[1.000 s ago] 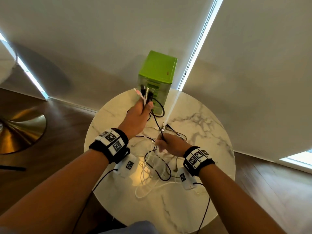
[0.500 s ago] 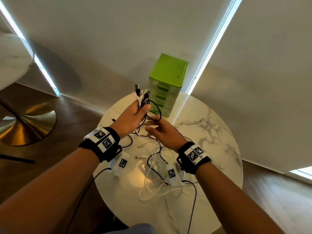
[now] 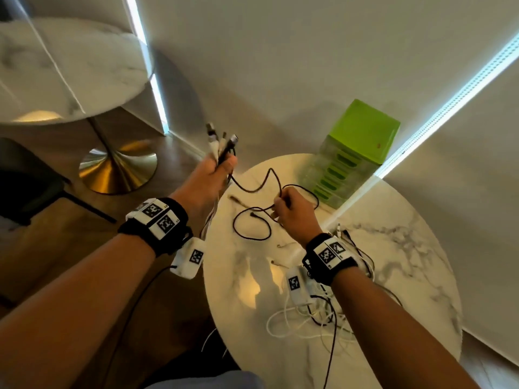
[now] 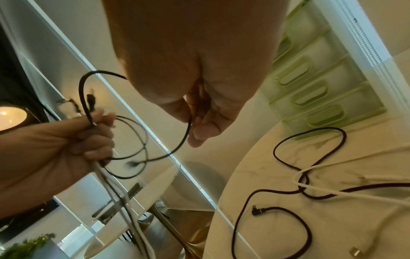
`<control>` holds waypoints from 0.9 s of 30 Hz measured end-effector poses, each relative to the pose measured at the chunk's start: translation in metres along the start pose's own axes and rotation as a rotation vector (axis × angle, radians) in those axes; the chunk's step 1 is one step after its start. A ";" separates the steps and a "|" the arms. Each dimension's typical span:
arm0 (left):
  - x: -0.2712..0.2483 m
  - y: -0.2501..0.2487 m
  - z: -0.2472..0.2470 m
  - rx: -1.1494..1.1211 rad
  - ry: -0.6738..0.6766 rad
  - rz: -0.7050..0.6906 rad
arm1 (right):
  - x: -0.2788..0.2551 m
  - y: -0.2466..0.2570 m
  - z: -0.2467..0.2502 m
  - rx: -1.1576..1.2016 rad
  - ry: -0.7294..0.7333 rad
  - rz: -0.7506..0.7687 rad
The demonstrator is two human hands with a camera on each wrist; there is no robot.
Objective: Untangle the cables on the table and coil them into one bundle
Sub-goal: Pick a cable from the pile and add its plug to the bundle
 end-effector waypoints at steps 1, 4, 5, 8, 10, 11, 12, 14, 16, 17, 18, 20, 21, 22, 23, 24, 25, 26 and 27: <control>-0.001 0.001 0.022 -0.032 -0.077 0.004 | 0.005 -0.001 -0.006 -0.017 0.010 -0.008; -0.004 0.004 0.070 0.003 -0.198 -0.014 | 0.012 0.002 -0.036 -0.100 0.153 0.025; -0.007 0.007 0.081 0.047 -0.204 -0.021 | 0.012 0.005 -0.052 -0.144 0.226 0.048; -0.018 0.014 0.101 0.139 -0.211 -0.023 | 0.007 0.023 -0.109 -0.248 0.417 0.132; -0.024 0.017 0.112 0.131 -0.246 -0.023 | 0.000 0.027 -0.144 -0.239 0.511 0.122; -0.028 0.021 0.120 0.114 -0.277 -0.014 | -0.002 0.026 -0.162 -0.246 0.542 0.099; -0.030 0.025 0.127 0.116 -0.304 -0.004 | -0.005 0.021 -0.177 -0.266 0.566 0.083; -0.038 0.034 0.135 0.185 -0.337 0.033 | -0.016 0.002 -0.207 -0.358 0.662 0.030; -0.044 0.045 0.137 0.270 -0.323 0.077 | -0.029 -0.013 -0.227 -0.479 0.784 -0.021; -0.047 0.052 0.138 0.283 -0.315 0.096 | -0.031 -0.015 -0.228 -0.508 0.794 -0.026; -0.049 0.059 0.139 0.283 -0.308 0.111 | -0.029 -0.012 -0.225 -0.480 0.755 -0.016; -0.052 0.070 0.138 0.291 -0.282 0.132 | -0.019 0.013 -0.210 -0.287 0.596 0.067; -0.053 0.075 0.137 0.288 -0.268 0.136 | -0.015 0.029 -0.206 -0.168 0.575 0.105; -0.054 0.077 0.135 0.280 -0.257 0.134 | -0.014 0.045 -0.205 -0.049 0.599 0.123; -0.054 0.076 0.131 0.268 -0.242 0.134 | -0.016 0.060 -0.207 0.025 0.655 0.112; -0.053 0.078 0.128 0.252 -0.230 0.142 | -0.017 0.075 -0.210 0.059 0.698 0.111; -0.052 0.079 0.126 0.237 -0.219 0.152 | -0.018 0.087 -0.211 0.050 0.705 0.126; -0.051 0.079 0.125 0.229 -0.212 0.161 | -0.018 0.097 -0.212 0.023 0.683 0.161; -0.052 0.078 0.126 0.234 -0.211 0.174 | -0.018 0.103 -0.211 -0.016 0.645 0.203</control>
Point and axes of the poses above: each hand's wrist, its own x-axis towards the middle knuckle, its own z-axis out of the back of the hand, y = z × x, the point moved 7 cm from there along x, towards the middle knuckle, and after that the axes turned 1 degree about y, right-handed, at the moved point
